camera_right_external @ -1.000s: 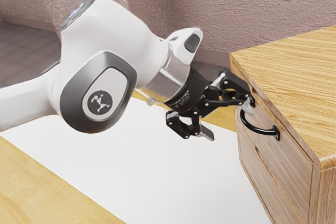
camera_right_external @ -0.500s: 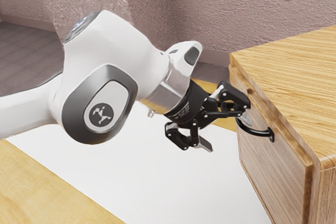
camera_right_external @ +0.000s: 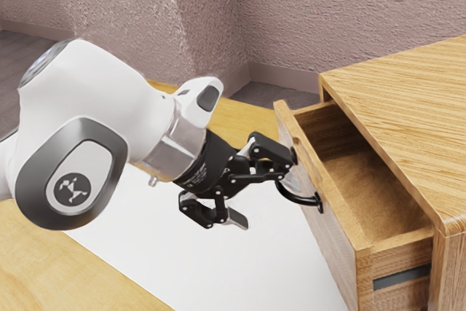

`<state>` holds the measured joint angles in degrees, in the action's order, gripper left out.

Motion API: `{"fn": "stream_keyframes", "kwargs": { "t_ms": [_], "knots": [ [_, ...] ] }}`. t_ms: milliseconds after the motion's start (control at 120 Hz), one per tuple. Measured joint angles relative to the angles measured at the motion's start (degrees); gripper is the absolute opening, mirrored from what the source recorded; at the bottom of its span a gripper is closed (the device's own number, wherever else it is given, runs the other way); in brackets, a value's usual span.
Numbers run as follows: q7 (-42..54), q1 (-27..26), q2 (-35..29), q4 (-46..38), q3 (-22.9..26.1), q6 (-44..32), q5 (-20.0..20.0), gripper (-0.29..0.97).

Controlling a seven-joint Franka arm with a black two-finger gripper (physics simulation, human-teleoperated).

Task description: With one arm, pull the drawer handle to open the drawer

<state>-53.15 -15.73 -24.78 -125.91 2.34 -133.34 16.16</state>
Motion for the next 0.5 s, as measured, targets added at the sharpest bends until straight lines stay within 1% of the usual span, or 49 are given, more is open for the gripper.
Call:
{"fn": "stream_keyframes", "kwargs": {
  "t_ms": [283,500],
  "knots": [
    [-0.2,0.1,-4.7,-4.1,-1.1,0.1,0.0,0.68],
    [-0.3,1.5,-9.9,-8.5,-1.2,0.2,0.0,0.68]
  ]
}}
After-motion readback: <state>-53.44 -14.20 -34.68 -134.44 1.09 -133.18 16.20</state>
